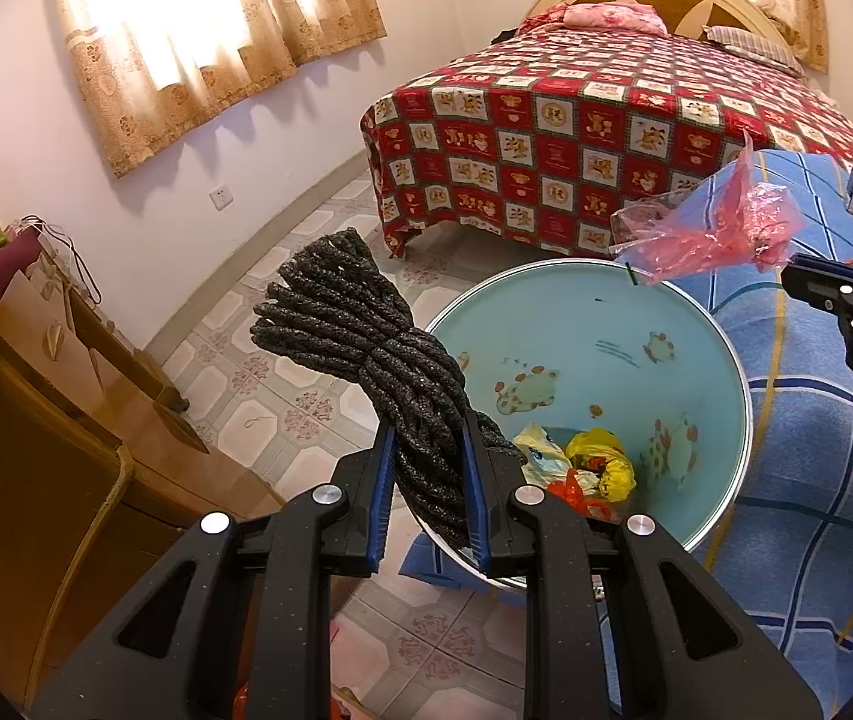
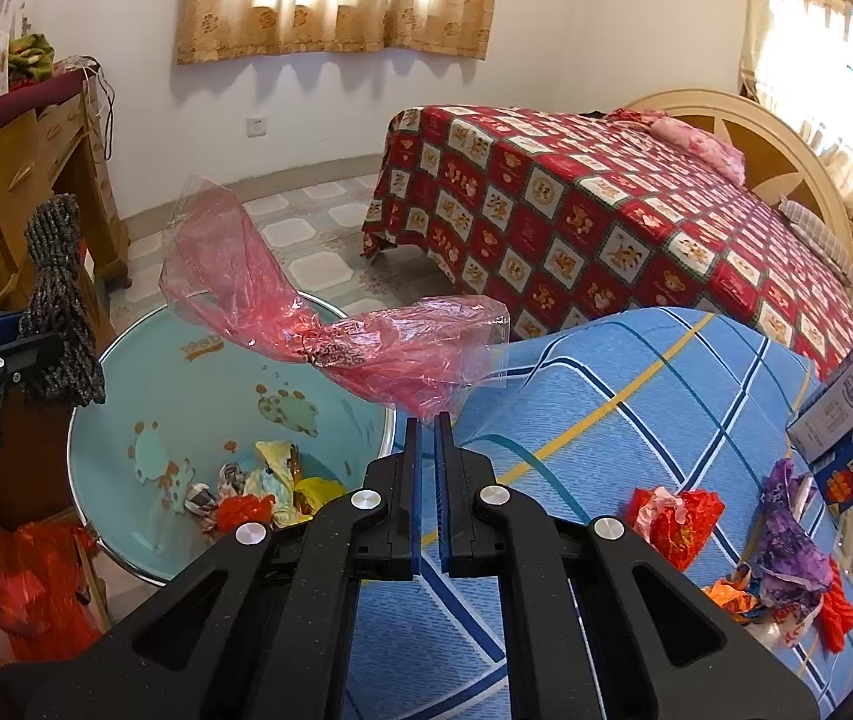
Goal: Collect trash
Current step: 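Carry the black bundle and pink bag over the blue bin, then open both tools over the bin to drop the black bundle and pink bag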
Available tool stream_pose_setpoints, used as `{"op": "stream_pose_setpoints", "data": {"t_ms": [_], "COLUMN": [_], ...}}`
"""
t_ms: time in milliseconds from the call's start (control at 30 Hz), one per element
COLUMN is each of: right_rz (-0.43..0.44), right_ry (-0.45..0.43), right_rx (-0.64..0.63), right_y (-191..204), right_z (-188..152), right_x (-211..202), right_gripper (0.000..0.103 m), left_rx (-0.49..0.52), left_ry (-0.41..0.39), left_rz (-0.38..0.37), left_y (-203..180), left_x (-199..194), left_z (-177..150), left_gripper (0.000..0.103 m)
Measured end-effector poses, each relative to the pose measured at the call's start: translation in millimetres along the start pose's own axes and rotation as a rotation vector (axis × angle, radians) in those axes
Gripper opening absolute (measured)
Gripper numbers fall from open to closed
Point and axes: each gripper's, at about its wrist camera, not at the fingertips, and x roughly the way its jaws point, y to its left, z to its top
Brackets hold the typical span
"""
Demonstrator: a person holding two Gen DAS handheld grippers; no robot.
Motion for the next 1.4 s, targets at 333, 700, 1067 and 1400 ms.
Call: {"op": "stream_pose_setpoints", "data": {"t_ms": [333,700,1067,1400], "right_rz": [0.004,0.010,0.009,0.021], "right_ry": [0.001,-0.002,-0.005,-0.009], "right_rx": [-0.001,-0.012,-0.020,-0.039], "right_y": [1,4,7,11], "right_z": [0,1,1,2], "right_x": [0,0,0,-1], "right_gripper": [0.005,0.005,0.005,0.005], "left_rx": [0.001,0.000,-0.001,0.001], "left_ry": [0.000,0.001,0.001,0.000], "left_rz": [-0.001,-0.004,-0.005,-0.009], "left_y": [0,-1,-1,-4], "left_x": [0,-1,-1,0], "left_z": [0,0,0,0], "left_gripper": [0.021,0.021,0.021,0.021]}}
